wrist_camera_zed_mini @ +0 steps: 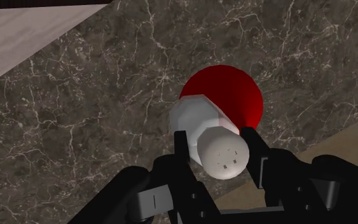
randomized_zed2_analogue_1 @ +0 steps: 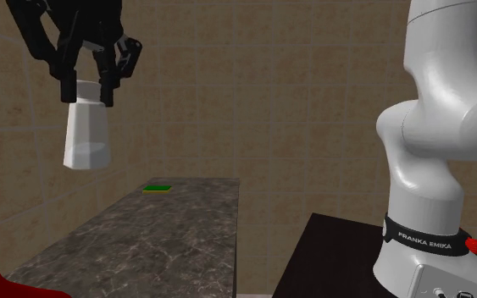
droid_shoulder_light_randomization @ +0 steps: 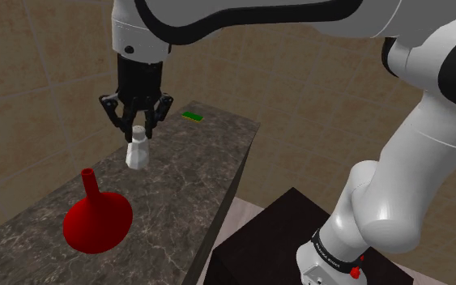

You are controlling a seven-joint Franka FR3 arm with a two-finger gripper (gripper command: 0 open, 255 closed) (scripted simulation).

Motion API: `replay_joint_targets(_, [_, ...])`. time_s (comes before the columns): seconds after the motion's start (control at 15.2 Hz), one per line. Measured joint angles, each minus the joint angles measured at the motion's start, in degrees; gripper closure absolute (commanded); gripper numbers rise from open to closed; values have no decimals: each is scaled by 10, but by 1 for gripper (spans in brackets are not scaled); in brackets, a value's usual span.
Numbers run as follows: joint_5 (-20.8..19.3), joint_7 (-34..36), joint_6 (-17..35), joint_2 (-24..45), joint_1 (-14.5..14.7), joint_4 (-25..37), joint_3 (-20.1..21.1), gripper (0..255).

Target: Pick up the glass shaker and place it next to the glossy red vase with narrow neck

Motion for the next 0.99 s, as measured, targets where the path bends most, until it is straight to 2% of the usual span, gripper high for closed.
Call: replay_joint_targets(0.99, [-5,2,113,21,3,-93,2,255])
